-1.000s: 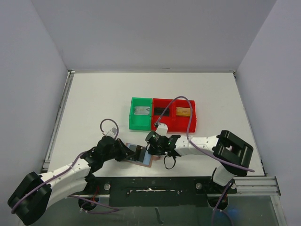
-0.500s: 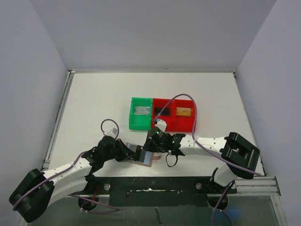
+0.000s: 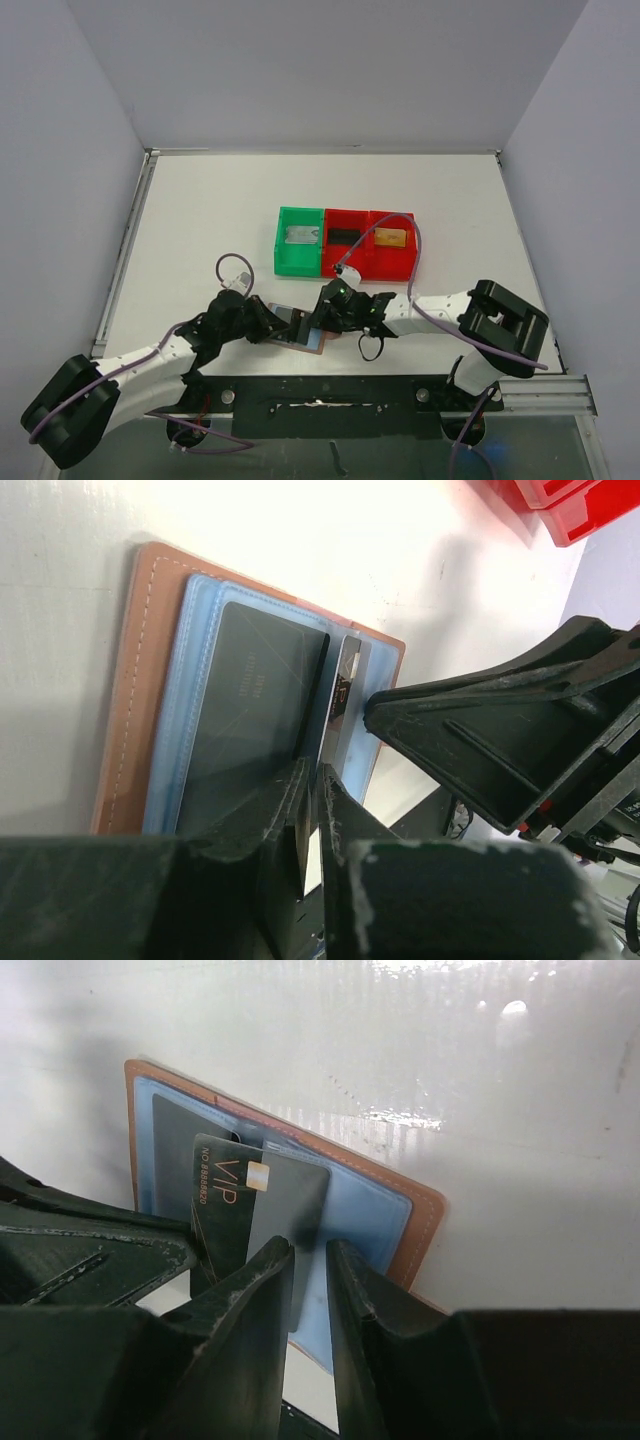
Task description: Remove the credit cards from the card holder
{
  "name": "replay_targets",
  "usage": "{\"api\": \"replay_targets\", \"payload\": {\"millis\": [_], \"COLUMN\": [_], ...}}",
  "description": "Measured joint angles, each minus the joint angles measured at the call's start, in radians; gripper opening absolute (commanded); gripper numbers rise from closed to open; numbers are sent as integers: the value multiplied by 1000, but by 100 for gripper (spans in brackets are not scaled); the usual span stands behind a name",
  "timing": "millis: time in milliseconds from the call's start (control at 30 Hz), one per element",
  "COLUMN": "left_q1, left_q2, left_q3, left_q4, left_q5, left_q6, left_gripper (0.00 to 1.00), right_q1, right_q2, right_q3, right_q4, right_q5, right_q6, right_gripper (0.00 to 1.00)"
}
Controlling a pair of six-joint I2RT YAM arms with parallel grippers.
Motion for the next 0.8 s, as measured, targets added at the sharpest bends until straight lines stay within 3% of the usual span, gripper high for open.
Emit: {"api": "replay_targets", "payload": {"millis": [267, 800], "left_q1": [0, 0], "left_q2": [73, 152], "left_q3": [-21, -25], "left_q4": [110, 236], "left_q5": [46, 114], "left_q6": [-18, -28], "left_gripper": [18, 17], "right_q1": [-14, -16], "right_q2": [-26, -40], "right_q3": [-78, -109], "right_q4": [103, 129], "right_q5": [-16, -13], "right_q6": [68, 85], "right_gripper": [21, 10]}}
